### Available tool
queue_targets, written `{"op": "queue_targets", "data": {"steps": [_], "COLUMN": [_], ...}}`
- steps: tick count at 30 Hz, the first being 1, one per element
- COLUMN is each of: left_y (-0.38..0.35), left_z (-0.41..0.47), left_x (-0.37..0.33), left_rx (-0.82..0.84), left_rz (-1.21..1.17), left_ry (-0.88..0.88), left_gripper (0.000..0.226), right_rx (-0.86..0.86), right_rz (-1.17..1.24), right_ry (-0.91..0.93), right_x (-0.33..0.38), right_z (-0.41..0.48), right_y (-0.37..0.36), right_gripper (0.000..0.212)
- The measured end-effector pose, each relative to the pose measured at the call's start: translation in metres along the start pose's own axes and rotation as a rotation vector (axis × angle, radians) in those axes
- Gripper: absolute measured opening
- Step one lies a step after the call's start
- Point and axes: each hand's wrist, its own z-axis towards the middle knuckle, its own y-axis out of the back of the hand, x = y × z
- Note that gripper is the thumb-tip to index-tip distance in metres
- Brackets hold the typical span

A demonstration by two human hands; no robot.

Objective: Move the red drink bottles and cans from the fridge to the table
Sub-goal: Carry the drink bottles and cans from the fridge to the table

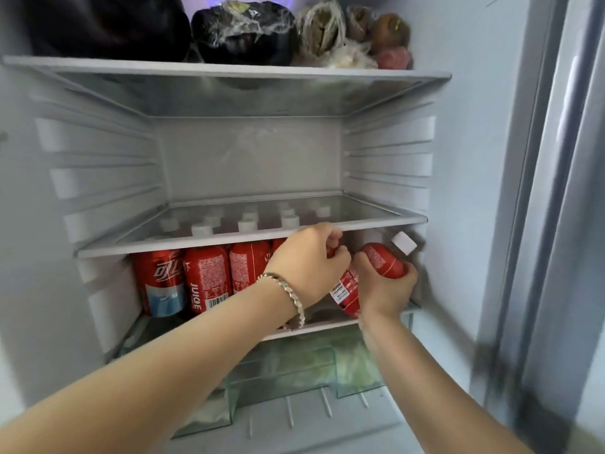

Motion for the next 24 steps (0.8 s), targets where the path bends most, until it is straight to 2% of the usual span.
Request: {"op": "queue_targets", "data": {"steps": [2, 4, 6, 8, 10, 11, 14, 16, 17, 18, 20, 21, 24], "left_y": [-0.002, -0.003, -0.001, 0.001, 0.004, 0.007, 0.021, 0.034, 0.042, 0.047, 0.053, 0.054, 0.051], "left_z": [0.003, 0.002, -0.004, -0.012, -0.021, -0.024, -0.027, -0.029, -0.032, -0.035, -0.041, -0.044, -0.047], "left_x": [-0.001, 0.001, 0.002, 0.004, 0.007, 0.01, 0.021, 0.03, 0.035, 0.039, 0.044, 0.045, 0.044], "left_rx": [0.001, 0.008, 0.069, 0.113, 0.073, 0.048, -0.031, -0.048, -0.056, -0.058, -0.055, -0.052, -0.067], "left_rz": [0.005, -0.037, -0.07, 0.19, 0.483, 0.523, 0.415, 0.373, 0.36, 0.362, 0.419, 0.464, 0.56], "left_ry": [-0.007, -0.038, -0.096, -0.196, -0.3, -0.307, -0.205, -0.116, -0.071, -0.034, 0.006, 0.02, 0.056], "left_gripper": [0.031, 0.036, 0.055, 0.068, 0.058, 0.045, 0.018, 0.01, 0.01, 0.012, 0.01, 0.01, 0.01], "right_rx": [0.017, 0.072, 0.2, 0.336, 0.464, 0.524, 0.786, 1.028, 1.035, 0.95, 0.703, 0.654, 0.752], "right_rz": [0.02, -0.009, -0.037, -0.09, -0.209, -0.29, -0.497, -0.415, -0.335, -0.245, -0.259, -0.336, -0.514], "right_ry": [0.082, 0.243, 0.399, 0.491, 0.532, 0.547, 0.511, 0.329, 0.246, 0.183, 0.166, 0.168, 0.177], "right_x": [-0.001, -0.008, -0.019, -0.029, -0.036, -0.037, -0.023, -0.006, -0.002, -0.002, -0.011, -0.017, -0.035], "right_z": [-0.008, -0.019, -0.028, -0.034, -0.041, -0.045, -0.052, -0.048, -0.044, -0.038, -0.019, -0.013, 0.002], "right_y": [0.009, 0.018, 0.024, 0.026, 0.023, 0.021, 0.009, 0.003, 0.0, -0.004, -0.017, -0.025, -0.05], "right_gripper": [0.062, 0.067, 0.075, 0.077, 0.08, 0.083, 0.086, 0.077, 0.068, 0.06, 0.057, 0.061, 0.076]}}
